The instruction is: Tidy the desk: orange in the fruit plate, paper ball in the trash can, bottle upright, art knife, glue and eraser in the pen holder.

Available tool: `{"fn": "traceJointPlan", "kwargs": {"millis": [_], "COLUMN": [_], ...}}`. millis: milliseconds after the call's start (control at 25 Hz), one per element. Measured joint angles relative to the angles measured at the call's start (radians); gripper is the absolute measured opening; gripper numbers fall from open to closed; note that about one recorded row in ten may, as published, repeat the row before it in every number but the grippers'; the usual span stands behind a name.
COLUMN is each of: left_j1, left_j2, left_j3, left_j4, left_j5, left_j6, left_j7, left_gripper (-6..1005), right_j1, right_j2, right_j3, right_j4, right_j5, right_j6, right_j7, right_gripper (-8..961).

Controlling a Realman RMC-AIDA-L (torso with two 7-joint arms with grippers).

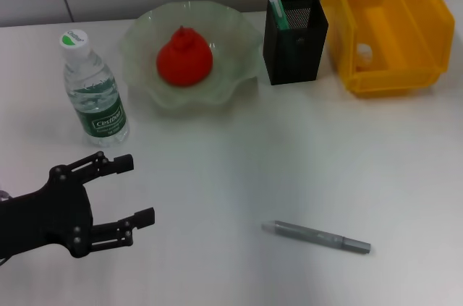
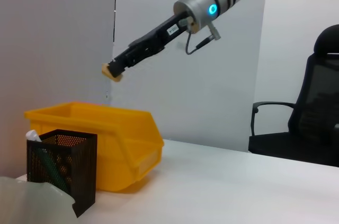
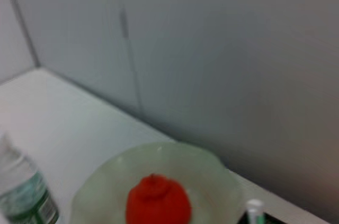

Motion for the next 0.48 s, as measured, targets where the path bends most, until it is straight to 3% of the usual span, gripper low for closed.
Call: {"fn": "traceJointPlan", "kwargs": {"millis": [240,480], "left_j1": [-0.003,-0.003], "left_j2": [0.0,0.0], "left_j3": [0.0,-0.001], "left_j4": [-0.001,-0.001], "left_j5": [0.0,0.0], "left_j6": [0.001,0.001], "left_j7": [-0.003,0.003], "left_gripper": [861,861], "right_j1": [0.072,0.091], "right_j2": [-0.105,-0.116], "right_j3": [0.017,0.008], "right_j4": [0.295,0.37], "right_j5": [0.014,0.015], "right_j6": [0.066,0.1], "right_j7": [-0.037,-0.102], "right_gripper": [301,311]}}
